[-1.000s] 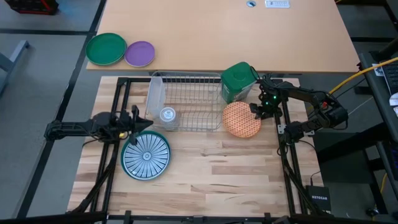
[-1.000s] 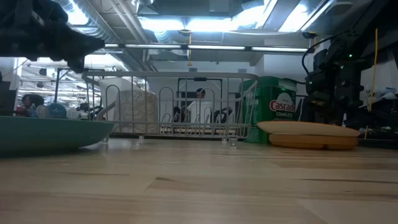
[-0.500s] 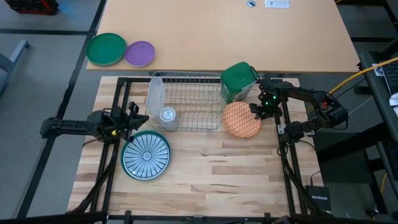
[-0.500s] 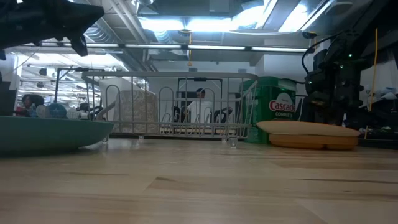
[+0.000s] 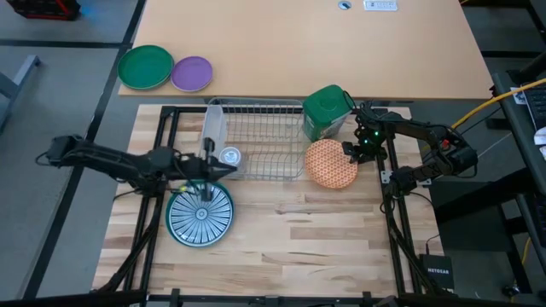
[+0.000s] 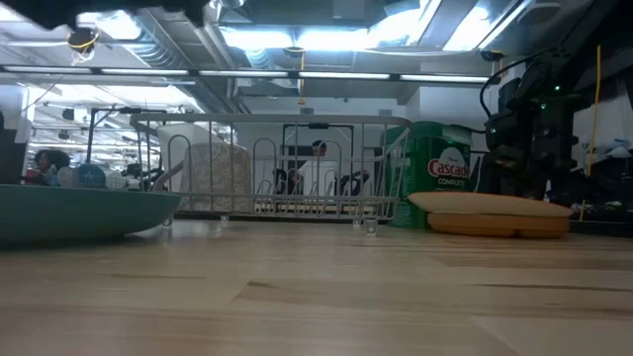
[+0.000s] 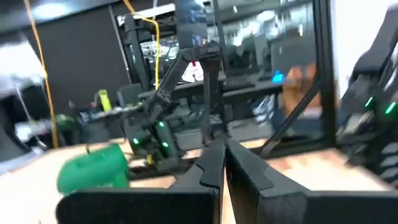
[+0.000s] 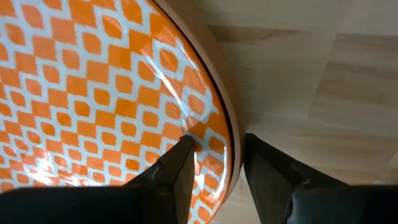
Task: Sort dishes
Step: Put the orange plate in the dish rack
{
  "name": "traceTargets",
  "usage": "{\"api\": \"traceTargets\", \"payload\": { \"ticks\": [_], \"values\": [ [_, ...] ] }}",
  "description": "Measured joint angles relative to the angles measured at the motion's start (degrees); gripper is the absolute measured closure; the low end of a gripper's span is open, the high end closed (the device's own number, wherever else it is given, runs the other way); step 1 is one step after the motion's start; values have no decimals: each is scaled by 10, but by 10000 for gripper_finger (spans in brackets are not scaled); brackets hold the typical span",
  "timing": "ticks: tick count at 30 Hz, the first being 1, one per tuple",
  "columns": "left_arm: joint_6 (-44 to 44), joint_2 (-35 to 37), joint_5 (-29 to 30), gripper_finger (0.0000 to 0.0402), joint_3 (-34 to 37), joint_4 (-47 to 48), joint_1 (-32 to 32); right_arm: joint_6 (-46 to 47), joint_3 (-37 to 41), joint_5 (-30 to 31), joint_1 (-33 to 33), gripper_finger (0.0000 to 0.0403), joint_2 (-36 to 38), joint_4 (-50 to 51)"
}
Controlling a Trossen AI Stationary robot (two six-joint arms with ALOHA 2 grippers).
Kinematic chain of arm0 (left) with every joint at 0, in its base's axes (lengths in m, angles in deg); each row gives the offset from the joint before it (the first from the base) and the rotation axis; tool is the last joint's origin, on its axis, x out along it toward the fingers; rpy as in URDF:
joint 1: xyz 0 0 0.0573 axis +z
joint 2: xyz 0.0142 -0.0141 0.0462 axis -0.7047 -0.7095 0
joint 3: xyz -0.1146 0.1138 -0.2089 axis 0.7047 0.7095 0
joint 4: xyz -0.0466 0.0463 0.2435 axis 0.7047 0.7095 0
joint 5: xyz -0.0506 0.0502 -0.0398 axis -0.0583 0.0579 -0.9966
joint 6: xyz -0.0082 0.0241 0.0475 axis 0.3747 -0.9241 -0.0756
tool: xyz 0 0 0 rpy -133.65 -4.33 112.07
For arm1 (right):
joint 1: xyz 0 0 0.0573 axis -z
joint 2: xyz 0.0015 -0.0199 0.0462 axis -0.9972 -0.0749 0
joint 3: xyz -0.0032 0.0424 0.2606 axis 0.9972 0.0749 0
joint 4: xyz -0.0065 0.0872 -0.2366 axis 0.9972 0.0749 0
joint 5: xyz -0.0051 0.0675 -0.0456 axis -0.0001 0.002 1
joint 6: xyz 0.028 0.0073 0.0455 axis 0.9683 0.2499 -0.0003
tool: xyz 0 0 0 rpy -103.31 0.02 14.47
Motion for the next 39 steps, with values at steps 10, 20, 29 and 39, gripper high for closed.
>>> {"api": "traceTargets", "payload": {
  "ticks": [10, 20, 29, 39],
  "values": [
    [-50, -138, 0, 394, -72, 6, 0, -5, -1, 0, 0, 269, 0, 6],
    [1, -148, 0, 394, -72, 34, 0, -47, -37, 50, 0, 269, 0, 21],
    [-6, -148, 0, 394, -73, 36, 0, -69, -48, 54, 0, 269, 0, 36],
    [-7, -148, 0, 394, -73, 35, 0, -53, -49, 34, -76, 269, 2, 69]
  ]
}}
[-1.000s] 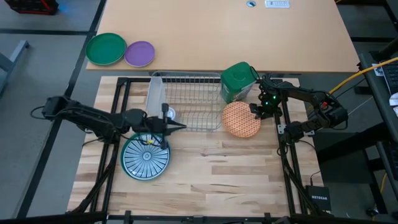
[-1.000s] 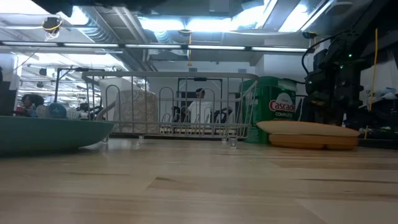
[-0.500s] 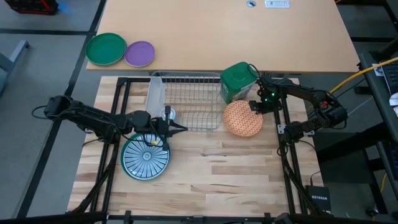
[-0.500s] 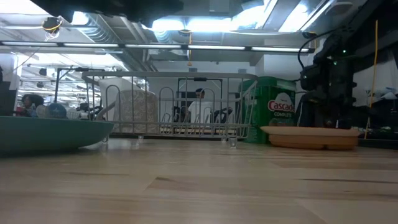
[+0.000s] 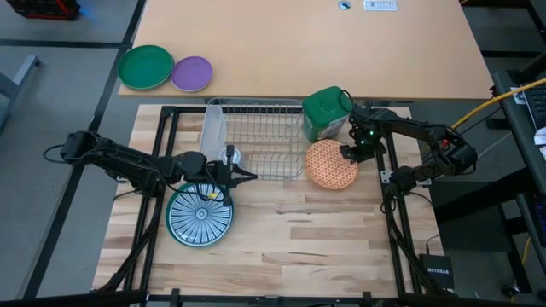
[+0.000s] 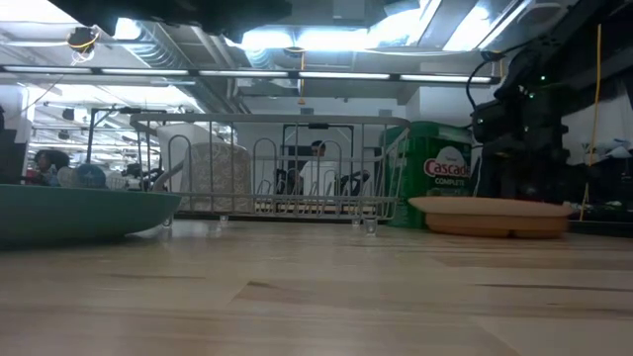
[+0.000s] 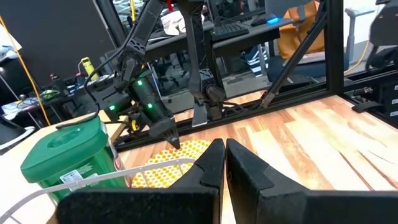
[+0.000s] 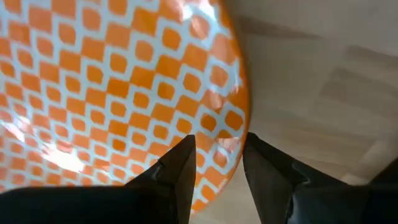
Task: Sort dishes
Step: Put the orange plate in the dish rack
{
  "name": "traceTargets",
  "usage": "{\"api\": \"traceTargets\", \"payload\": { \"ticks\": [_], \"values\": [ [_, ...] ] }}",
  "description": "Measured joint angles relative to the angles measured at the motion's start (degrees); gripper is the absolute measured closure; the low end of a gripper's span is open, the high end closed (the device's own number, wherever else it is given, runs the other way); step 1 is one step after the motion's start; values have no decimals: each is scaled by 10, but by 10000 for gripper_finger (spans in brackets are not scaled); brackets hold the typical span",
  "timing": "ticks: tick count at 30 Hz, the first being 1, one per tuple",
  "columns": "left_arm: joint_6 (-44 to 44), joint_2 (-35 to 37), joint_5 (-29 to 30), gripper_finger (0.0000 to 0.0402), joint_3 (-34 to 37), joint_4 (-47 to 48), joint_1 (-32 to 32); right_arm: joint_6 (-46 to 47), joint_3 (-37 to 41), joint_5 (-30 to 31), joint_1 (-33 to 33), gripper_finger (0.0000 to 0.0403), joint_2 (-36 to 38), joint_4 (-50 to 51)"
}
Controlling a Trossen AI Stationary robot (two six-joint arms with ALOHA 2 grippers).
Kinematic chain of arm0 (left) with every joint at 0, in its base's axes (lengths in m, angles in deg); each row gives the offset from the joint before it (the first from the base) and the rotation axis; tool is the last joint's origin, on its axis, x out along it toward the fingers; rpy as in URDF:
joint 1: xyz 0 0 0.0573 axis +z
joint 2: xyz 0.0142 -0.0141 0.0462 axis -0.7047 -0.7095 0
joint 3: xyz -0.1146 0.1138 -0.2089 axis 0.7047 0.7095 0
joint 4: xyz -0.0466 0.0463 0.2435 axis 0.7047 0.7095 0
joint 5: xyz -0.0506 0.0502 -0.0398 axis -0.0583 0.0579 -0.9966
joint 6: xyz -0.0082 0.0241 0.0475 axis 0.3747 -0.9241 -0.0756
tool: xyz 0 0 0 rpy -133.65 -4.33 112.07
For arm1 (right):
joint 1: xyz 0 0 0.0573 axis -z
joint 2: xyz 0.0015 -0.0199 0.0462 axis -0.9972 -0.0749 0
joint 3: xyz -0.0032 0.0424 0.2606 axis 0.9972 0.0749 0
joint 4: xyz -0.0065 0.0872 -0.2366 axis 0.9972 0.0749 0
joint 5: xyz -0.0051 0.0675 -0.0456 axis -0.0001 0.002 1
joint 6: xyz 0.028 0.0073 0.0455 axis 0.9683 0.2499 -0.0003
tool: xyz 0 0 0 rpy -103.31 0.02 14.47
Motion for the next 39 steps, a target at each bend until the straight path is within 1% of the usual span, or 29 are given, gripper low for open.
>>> {"api": "traceTargets", "payload": {
  "ticks": [9, 15, 23, 29, 36, 39],
  "values": [
    [0, 0, 0, 394, 0, 0, 0, 37, 0, -10, -52, 269, 0, 2],
    [0, 0, 0, 394, 0, 0, 0, 41, 0, -9, -76, 269, 1, 2],
    [0, 0, 0, 394, 0, 3, 0, 57, 0, -25, -84, 269, 27, 2],
    [0, 0, 0, 394, 0, 32, 0, 66, 0, -33, -97, 269, 36, -8],
    [4, 0, -10, 394, 0, 45, -1, 83, 0, -23, -159, 269, 36, -63],
    [4, 0, -13, 394, 0, 44, -1, 80, 0, 2, -194, 269, 36, -90]
  ]
}}
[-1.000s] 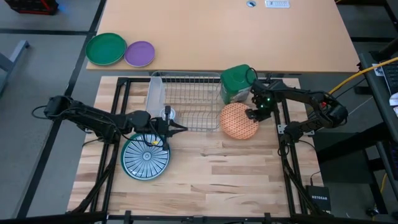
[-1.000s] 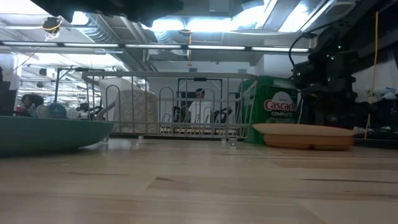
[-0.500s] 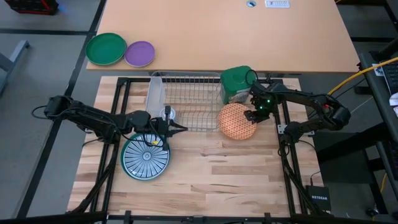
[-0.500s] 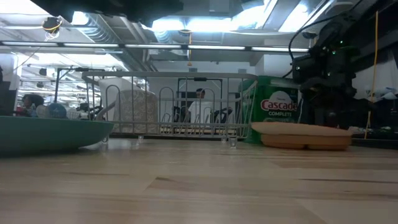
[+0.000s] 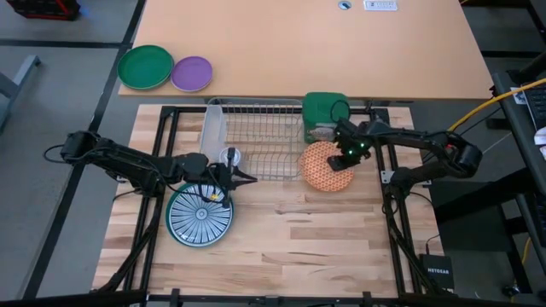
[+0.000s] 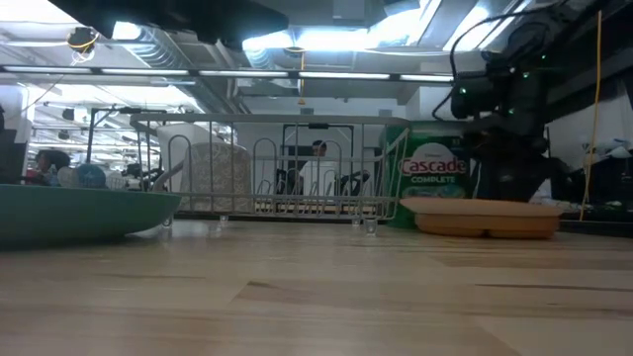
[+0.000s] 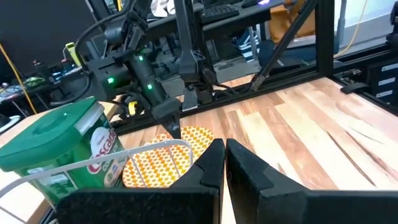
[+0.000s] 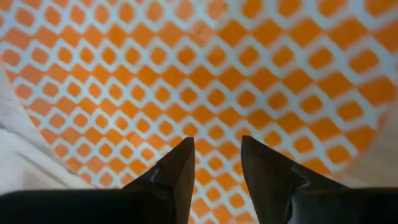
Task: Sort dishes
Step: Put the orange plate in the dish rack
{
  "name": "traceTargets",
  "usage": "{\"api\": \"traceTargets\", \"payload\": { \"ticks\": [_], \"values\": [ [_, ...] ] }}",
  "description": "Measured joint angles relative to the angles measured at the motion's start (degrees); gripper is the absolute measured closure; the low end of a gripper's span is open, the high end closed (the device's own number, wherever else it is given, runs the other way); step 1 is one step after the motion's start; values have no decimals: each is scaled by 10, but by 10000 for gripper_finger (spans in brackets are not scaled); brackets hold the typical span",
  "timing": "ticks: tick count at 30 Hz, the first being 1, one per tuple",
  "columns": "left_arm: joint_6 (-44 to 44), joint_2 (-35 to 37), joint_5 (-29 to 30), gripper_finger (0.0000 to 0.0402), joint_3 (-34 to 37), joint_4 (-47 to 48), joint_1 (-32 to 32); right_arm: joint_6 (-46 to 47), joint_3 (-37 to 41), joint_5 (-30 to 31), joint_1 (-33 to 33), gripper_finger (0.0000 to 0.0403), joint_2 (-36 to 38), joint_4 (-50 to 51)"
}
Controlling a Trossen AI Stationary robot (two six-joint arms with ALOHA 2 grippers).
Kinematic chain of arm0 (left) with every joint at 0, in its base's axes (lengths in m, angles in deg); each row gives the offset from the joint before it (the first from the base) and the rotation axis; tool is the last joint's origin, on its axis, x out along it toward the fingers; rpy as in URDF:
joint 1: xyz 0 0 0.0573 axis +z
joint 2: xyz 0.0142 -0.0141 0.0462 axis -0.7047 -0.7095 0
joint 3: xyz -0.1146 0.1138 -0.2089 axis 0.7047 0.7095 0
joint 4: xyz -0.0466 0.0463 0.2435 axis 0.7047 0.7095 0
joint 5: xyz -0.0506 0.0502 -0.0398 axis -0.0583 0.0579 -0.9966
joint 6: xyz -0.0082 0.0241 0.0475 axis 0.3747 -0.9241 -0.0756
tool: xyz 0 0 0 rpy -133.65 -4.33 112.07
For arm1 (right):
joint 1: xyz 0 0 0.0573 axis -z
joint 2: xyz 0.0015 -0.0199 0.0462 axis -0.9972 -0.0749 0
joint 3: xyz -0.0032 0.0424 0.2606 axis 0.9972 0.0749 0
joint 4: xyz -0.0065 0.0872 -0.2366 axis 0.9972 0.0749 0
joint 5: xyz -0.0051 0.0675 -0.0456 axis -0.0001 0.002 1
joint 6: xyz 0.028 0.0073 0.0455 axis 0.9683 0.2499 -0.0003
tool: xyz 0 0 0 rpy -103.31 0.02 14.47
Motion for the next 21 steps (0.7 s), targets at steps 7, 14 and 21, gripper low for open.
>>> {"api": "traceTargets", "payload": {
  "ticks": [7, 14, 21],
  "values": [
    [0, 0, 0, 394, 0, 0, 0, -59, 0, 3, -78, 269, 0, -64],
    [1, 0, 0, 394, 0, 1, 0, -123, 0, 3, -167, 269, 0, -122],
    [0, 0, 0, 394, 0, 1, 0, -152, 0, 27, -233, 269, 0, -146]
  ]
}}
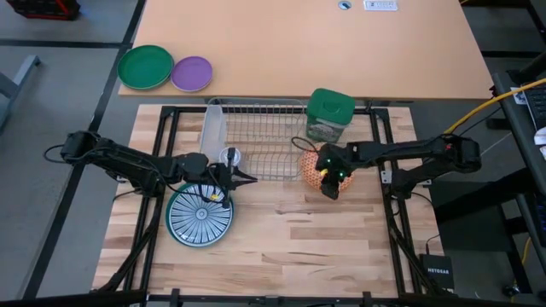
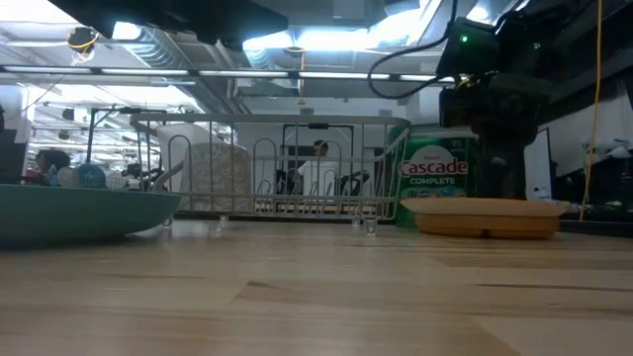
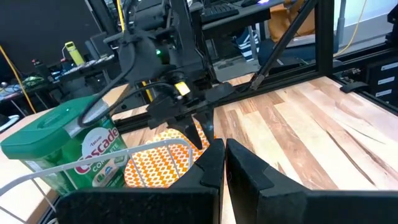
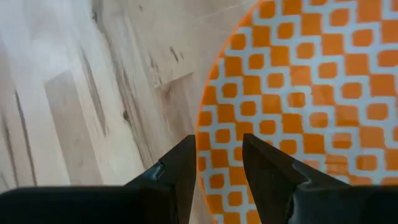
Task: Sort dishes
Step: Put the orange plate in the dish rack
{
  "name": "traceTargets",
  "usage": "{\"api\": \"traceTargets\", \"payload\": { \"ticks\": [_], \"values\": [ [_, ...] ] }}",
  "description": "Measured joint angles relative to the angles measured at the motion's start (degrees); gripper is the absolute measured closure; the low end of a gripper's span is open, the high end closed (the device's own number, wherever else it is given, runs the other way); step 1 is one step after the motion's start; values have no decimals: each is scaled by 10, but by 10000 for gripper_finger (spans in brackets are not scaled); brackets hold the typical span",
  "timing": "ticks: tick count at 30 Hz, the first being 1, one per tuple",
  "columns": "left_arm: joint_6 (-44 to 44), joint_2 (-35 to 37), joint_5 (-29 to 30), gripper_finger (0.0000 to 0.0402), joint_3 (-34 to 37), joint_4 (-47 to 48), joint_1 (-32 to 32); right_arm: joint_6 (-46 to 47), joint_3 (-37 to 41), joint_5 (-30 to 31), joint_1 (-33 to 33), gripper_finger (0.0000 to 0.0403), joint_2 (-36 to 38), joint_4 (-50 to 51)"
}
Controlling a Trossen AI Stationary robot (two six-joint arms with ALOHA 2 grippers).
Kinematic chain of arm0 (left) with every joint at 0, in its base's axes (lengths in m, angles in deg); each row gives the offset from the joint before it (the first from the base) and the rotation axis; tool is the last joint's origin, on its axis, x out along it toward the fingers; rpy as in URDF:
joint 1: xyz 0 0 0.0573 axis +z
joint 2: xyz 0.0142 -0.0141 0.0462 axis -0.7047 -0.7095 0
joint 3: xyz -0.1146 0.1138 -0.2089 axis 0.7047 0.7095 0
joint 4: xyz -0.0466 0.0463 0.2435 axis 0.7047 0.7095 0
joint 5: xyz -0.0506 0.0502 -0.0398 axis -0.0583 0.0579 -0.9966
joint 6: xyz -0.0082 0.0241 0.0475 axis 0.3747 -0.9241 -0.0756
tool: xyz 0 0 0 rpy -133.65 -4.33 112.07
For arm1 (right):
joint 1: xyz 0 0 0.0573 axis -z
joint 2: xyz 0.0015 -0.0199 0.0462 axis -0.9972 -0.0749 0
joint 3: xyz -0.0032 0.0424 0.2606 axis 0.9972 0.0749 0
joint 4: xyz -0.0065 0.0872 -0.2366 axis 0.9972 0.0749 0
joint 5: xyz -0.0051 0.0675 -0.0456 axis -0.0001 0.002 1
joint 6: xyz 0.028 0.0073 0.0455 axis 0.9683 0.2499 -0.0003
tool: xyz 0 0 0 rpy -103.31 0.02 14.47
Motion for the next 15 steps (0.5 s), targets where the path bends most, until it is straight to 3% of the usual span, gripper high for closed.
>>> {"api": "traceTargets", "payload": {
  "ticks": [9, 15],
  "values": [
    [0, 0, 0, 394, 0, 1, 0, 3, 0, 25, -24, 264, 0, -5],
    [0, 0, 0, 394, 0, 2, 0, 4, 0, 25, -23, 202, 0, -5]
  ]
}}
